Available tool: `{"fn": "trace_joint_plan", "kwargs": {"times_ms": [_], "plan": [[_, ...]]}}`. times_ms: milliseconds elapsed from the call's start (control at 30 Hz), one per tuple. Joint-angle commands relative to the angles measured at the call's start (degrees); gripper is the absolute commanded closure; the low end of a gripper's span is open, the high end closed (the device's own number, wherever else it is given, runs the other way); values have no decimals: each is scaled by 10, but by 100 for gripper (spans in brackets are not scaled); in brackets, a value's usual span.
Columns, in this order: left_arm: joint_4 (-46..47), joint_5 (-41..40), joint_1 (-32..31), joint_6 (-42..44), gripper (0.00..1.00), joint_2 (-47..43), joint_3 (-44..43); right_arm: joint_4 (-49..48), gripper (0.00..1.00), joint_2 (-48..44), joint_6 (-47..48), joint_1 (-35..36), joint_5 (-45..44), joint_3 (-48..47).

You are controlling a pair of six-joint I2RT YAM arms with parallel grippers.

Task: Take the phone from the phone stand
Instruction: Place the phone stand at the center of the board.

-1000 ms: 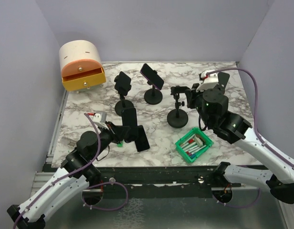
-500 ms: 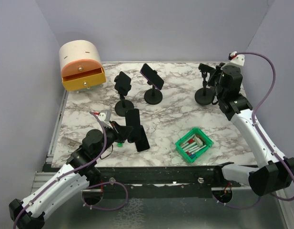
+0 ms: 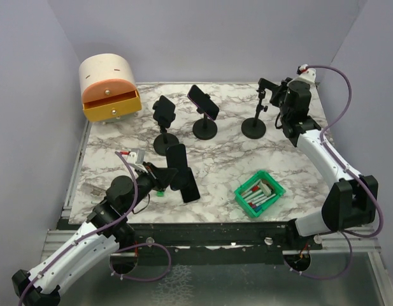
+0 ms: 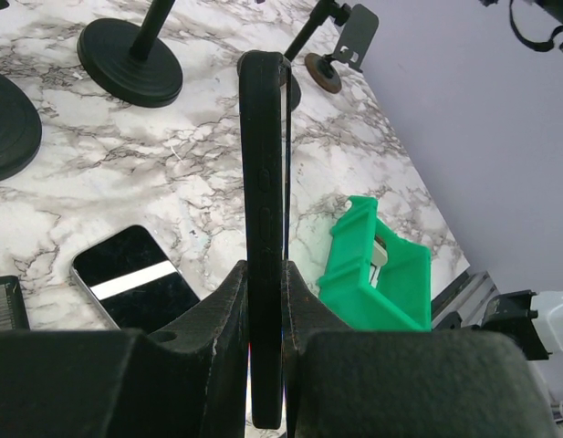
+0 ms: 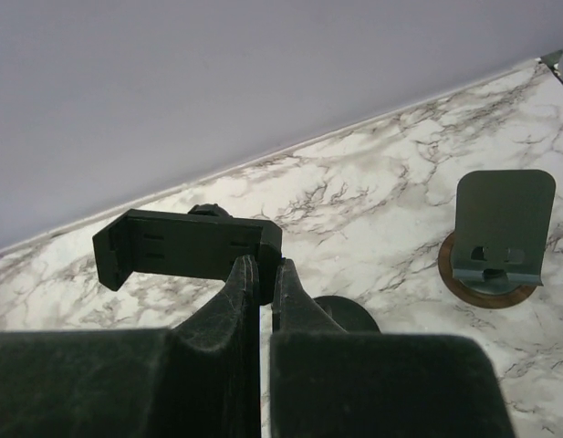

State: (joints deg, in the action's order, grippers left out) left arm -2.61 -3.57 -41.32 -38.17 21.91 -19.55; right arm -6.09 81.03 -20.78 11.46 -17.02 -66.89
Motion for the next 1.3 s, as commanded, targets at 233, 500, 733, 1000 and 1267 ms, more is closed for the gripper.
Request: {"fn": "trace_joint_plan", "kwargs": {"times_ms": [233,500,733,1000,1267], "plan": [[46,0,1,-5,100,-19,1,-126,100,53,-1,-23,-13,-68],[49,-6,2,0,100,-11,-1,-120,100,84,-4,-33,-12,-95],[39,-7,1,-2,100,-21,-1,-114,100,94,-6,-43,-30,-73],[42,-2,1,-5,100,-16,1,-84,83,89,4,-50,-32,-64],[37,-6,1,-5,100,-25,-1,-42,18,65,-20,-50,-5,-62]]}}
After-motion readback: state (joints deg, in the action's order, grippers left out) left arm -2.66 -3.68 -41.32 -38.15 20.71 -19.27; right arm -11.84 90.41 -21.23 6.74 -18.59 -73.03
